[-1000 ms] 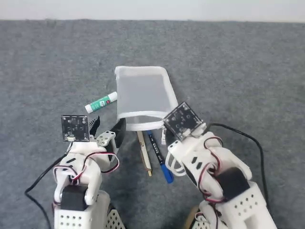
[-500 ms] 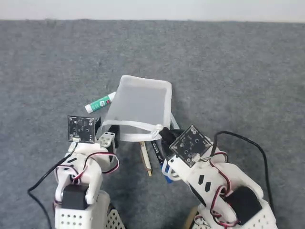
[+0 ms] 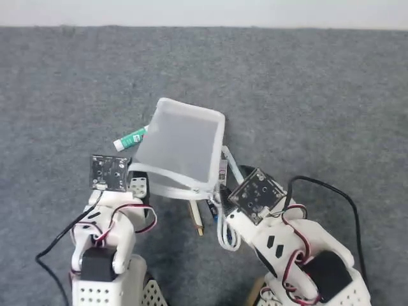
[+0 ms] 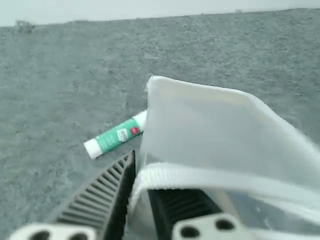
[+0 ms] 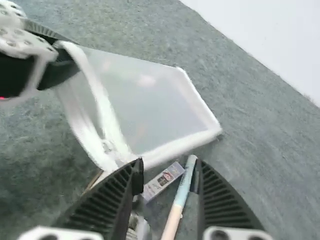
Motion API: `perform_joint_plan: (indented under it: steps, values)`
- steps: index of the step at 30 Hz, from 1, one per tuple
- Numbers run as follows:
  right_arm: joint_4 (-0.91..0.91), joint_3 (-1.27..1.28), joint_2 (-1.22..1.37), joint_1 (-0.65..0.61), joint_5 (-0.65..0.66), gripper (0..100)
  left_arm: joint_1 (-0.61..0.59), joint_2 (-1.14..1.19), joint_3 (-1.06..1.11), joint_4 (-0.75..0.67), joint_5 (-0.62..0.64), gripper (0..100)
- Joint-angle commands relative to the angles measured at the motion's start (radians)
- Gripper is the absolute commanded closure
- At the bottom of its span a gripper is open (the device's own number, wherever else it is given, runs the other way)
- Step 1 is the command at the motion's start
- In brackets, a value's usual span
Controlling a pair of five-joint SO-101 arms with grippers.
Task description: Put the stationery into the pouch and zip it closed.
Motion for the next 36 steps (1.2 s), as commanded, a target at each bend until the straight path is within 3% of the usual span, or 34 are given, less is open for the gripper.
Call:
perform_joint_plan:
  steps: [1,7,17,22,36]
  values:
    - [0.002,-0.069,-0.005,0.039,0.011,84.9,-0.037,-0.011,-0.074,0.003,-0.003,99]
    - [-0.015,-0.071,0.094,0.07,-0.028,79.3,-0.041,-0.012,-0.088,0.005,0.012,99]
    - [-0.251,-0.078,0.538,0.154,-0.074,79.4,-0.104,-0.014,-0.102,0.002,0.025,99]
    - [-0.3,-0.157,0.728,0.156,-0.075,84.6,-0.107,-0.014,-0.11,0.005,0.026,99]
    - [-0.367,-0.437,1.32,0.16,-0.115,84.6,-0.107,-0.014,-0.111,0.006,0.026,99]
